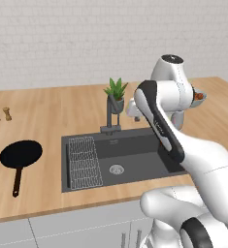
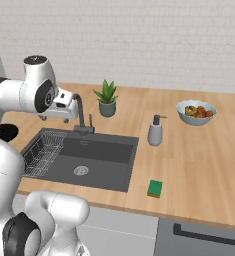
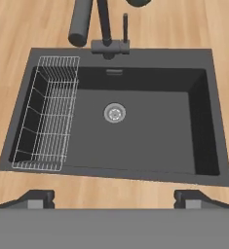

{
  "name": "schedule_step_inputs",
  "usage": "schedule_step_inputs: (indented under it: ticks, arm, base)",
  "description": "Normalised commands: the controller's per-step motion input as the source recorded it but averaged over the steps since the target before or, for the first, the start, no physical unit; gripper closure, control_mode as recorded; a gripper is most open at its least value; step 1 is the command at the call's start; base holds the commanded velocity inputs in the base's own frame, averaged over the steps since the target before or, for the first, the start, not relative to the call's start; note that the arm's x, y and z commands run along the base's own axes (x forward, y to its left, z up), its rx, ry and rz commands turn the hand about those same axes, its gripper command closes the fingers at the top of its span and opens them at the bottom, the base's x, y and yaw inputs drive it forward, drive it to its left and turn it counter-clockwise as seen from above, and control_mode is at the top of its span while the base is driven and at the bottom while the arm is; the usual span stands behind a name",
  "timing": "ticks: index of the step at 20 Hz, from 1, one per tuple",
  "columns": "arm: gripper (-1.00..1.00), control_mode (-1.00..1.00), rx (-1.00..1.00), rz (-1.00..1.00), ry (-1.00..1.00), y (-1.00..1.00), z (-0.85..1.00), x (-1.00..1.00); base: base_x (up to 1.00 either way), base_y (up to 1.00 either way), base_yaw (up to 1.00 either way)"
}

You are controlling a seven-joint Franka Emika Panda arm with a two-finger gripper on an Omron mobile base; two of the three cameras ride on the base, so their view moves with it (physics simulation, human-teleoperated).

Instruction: Pick the pan and sponge and place them into the sink. Then turn on the water.

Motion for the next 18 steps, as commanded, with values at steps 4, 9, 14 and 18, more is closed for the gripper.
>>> schedule_step_inputs:
  ticks: [4,9,14,18]
  arm:
    - [-1.00,-1.00,0.00,0.00,0.01,0.76,-0.28,-0.23]
    - [-1.00,-1.00,0.00,0.00,0.09,0.82,-0.27,-0.08]
    - [-1.00,-1.00,0.00,0.02,0.18,0.99,-0.21,0.00]
    - [-1.00,-1.00,0.00,0.00,0.34,1.00,-0.24,0.02]
  base:
    - [0.00,0.00,0.00]
    - [0.00,0.00,0.00]
    - [0.00,0.00,0.00]
    - [0.00,0.00,0.00]
